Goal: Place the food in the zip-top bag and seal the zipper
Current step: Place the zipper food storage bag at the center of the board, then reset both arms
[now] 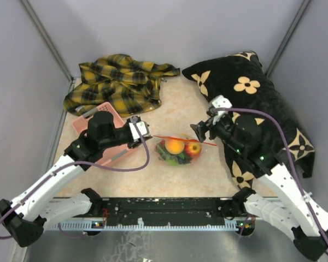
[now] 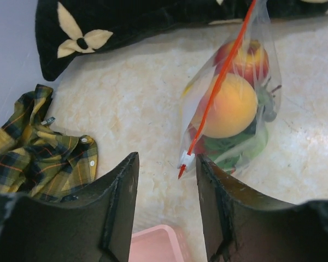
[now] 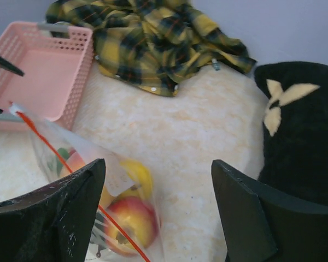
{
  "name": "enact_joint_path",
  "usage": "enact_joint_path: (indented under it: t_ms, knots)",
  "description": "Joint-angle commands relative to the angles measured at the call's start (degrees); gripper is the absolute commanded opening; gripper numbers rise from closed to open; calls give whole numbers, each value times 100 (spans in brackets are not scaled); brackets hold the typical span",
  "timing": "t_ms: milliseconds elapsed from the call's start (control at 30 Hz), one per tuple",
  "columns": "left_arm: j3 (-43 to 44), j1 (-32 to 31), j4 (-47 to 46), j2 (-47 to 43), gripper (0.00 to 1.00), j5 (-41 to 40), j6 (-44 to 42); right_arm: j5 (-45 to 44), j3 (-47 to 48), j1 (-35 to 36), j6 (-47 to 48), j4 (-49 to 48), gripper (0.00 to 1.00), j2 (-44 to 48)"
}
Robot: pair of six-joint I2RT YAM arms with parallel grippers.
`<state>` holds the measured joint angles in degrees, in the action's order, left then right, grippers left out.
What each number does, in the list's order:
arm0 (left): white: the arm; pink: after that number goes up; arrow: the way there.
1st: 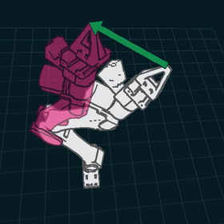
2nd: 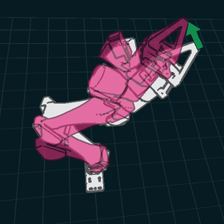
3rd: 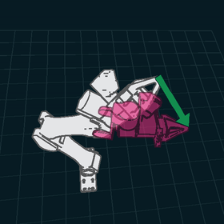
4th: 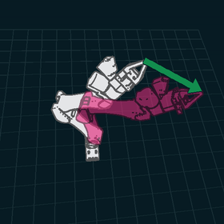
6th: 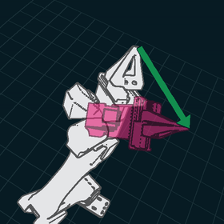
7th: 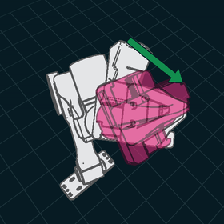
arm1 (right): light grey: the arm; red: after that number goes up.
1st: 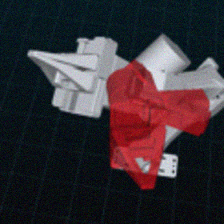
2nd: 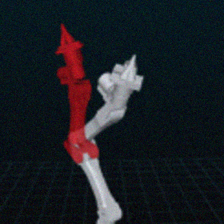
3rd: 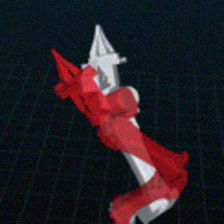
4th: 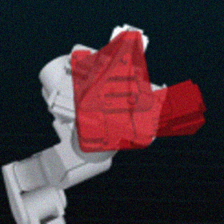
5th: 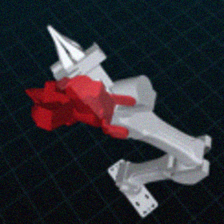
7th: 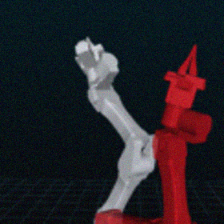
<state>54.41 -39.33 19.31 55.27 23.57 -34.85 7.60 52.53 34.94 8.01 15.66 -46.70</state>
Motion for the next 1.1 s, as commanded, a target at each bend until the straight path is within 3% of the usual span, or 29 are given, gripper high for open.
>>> enact_joint_path:
  t_ms: [0, 100, 233, 433, 800, 933, 1067]
  knots:
    - [-342, 13, -1050, -194, 51, -321, 1108, -1567, -279, -33, -570, -207, 79, 582]
    - [-375, 13, -1174, 15, 51, -262, 1589, -1867, -475, -38, -712, -131, 79, 829]
    - [-233, 18, -1072, 14, 70, -609, 2430, -2442, -377, -35, -1062, 335, 80, 895]
    - [-569, 99, -1143, -796, 100, -3010, 3817, -4352, -429, -32, -1568, 598, 80, 1328]
    - [-1306, 357, -718, -3071, 100, -5692, 4570, -5282, -1055, -35, -1270, 120, 80, 2883]
    - [-1696, 360, -1084, -4002, 100, -6140, 4355, -5441, -1314, -31, -1173, -57, 80, 3243]
    - [-1953, 365, -1331, -4530, 100, -6034, 4252, -5513, -1419, -34, -1180, -107, 80, 3342]
